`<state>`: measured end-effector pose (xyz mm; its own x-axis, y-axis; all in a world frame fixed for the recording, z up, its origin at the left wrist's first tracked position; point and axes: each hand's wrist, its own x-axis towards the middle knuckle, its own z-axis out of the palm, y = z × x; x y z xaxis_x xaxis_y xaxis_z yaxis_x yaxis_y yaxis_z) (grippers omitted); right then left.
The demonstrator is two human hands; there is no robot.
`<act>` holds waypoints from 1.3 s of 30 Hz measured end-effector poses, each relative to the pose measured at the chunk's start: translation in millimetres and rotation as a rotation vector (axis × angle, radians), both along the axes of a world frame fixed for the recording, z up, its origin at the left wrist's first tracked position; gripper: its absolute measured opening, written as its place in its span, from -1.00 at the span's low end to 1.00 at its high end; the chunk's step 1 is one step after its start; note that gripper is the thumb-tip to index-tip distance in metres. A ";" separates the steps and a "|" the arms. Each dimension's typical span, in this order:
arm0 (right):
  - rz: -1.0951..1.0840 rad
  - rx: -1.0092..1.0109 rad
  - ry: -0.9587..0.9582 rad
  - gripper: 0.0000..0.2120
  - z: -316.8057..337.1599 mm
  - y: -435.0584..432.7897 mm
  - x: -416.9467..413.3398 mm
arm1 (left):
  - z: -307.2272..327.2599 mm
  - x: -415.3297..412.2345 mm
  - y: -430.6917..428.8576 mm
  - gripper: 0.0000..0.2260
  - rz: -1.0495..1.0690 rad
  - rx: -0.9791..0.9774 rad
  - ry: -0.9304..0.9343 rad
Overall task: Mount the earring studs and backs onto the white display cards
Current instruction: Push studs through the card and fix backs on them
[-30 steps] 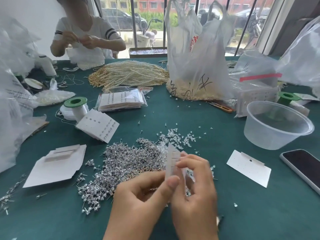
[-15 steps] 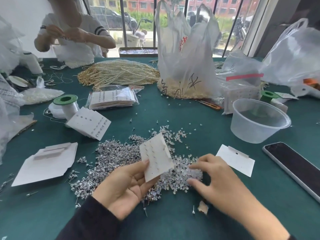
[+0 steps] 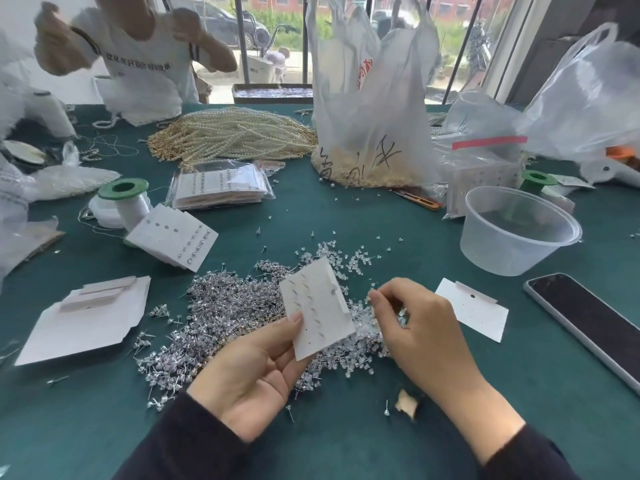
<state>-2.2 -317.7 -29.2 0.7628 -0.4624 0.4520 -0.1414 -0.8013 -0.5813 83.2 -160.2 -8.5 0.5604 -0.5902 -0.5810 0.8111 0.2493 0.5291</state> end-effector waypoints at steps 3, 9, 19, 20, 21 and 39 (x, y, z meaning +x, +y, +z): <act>0.008 0.072 -0.014 -0.75 -1.8 3.6 -1.2 | -0.9 -1.8 0.0 -0.88 -0.020 -0.017 0.017; 0.013 0.239 0.019 -0.79 -3.7 0.7 -6.3 | -1.0 -4.2 0.6 -0.79 -0.049 0.027 0.020; -0.032 0.744 -0.228 -0.81 6.1 9.3 -15.8 | -9.1 -12.4 -4.9 -0.88 -0.090 0.108 -0.151; -0.029 0.781 -0.260 -0.80 7.5 12.3 -16.6 | -9.6 -12.9 -5.3 -0.89 -0.092 0.115 -0.180; -0.023 0.808 -0.296 -0.79 9.4 16.0 -17.4 | -10.4 -13.1 -5.3 -0.88 -0.091 0.123 -0.216; -0.111 0.058 -0.326 -0.95 -4.1 71.2 -3.4 | -15.7 -23.2 -9.1 -0.86 0.106 0.416 -0.951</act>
<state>-5.6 -246.5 -33.2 0.5262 -0.5665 0.6342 -0.0255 -0.7560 -0.6541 59.9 -169.3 -24.2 0.9306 -0.3655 -0.0188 -0.0007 -0.0532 0.9986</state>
